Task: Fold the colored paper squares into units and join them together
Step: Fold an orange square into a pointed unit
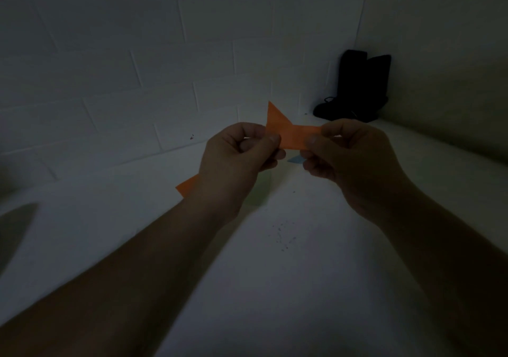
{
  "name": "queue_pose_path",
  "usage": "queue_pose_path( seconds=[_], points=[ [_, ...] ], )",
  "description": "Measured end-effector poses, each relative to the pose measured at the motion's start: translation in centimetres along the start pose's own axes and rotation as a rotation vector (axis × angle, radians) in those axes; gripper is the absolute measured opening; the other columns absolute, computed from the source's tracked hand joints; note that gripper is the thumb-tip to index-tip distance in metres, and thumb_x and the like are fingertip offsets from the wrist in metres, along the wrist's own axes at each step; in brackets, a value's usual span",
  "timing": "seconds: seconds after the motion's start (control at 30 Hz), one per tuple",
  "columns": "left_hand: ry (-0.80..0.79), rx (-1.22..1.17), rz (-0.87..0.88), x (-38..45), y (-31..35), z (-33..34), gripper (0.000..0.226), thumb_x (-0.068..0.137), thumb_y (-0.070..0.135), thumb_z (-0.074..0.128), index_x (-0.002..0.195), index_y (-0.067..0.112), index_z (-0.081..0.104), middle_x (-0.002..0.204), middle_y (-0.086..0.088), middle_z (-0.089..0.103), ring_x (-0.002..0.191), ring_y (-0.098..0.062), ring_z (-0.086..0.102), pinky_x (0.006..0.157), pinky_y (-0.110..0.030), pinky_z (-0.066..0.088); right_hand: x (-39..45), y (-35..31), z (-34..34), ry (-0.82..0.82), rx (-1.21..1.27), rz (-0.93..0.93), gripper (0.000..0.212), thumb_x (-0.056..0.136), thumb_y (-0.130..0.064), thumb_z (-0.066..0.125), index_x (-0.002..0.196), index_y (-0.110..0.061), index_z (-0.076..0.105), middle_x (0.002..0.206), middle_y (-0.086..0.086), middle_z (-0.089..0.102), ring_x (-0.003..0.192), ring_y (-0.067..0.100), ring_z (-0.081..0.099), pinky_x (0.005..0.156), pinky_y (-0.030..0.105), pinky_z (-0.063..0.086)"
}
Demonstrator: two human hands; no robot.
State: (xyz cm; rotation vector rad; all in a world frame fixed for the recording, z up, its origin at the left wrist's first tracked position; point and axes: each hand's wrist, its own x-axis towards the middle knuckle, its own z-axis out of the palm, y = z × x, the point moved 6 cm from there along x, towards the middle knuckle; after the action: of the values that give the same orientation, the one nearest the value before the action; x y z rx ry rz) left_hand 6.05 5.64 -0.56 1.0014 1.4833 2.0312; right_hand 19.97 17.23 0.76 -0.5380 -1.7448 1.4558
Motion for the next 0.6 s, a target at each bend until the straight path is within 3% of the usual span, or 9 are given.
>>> queue_pose_path(
  seconds=[0.23, 0.47, 0.6],
  points=[
    [0.013, -0.014, -0.003, 0.0, 0.0, -0.1, 0.004, 0.095, 0.004, 0.069, 0.093, 0.005, 0.066, 0.073, -0.009, 0.073, 0.076, -0.02, 0.073, 0.077, -0.033, 0.06, -0.2, -0.6, -0.2, 0.055, -0.089, -0.077, 0.013, 0.09, -0.006, 0.07, 0.087, -0.017, 0.064, 0.073, 0.003, 0.075, 0.067, 0.02, 0.073, 0.074, 0.049, 0.063],
    [0.025, -0.007, 0.006, 0.0, 0.0, -0.2, 0.005, 0.095, 0.006, 0.07, 0.097, 0.004, 0.066, 0.073, -0.01, 0.074, 0.074, -0.021, 0.073, 0.077, -0.035, 0.061, -0.5, -1.1, -0.4, 0.09, -0.168, -0.133, 0.023, 0.09, -0.014, 0.073, 0.109, -0.022, 0.063, 0.07, -0.004, 0.075, 0.063, 0.014, 0.072, 0.067, 0.037, 0.063],
    [0.019, -0.006, 0.004, 0.0, 0.2, -0.2, 0.004, 0.096, 0.005, 0.068, 0.097, 0.003, 0.064, 0.075, -0.014, 0.074, 0.072, -0.021, 0.073, 0.072, -0.032, 0.06, -0.4, -1.0, -0.2, 0.064, -0.131, -0.126, 0.017, 0.093, -0.019, 0.068, 0.107, -0.027, 0.062, 0.073, -0.005, 0.075, 0.066, 0.013, 0.072, 0.063, 0.028, 0.062]
  ],
)
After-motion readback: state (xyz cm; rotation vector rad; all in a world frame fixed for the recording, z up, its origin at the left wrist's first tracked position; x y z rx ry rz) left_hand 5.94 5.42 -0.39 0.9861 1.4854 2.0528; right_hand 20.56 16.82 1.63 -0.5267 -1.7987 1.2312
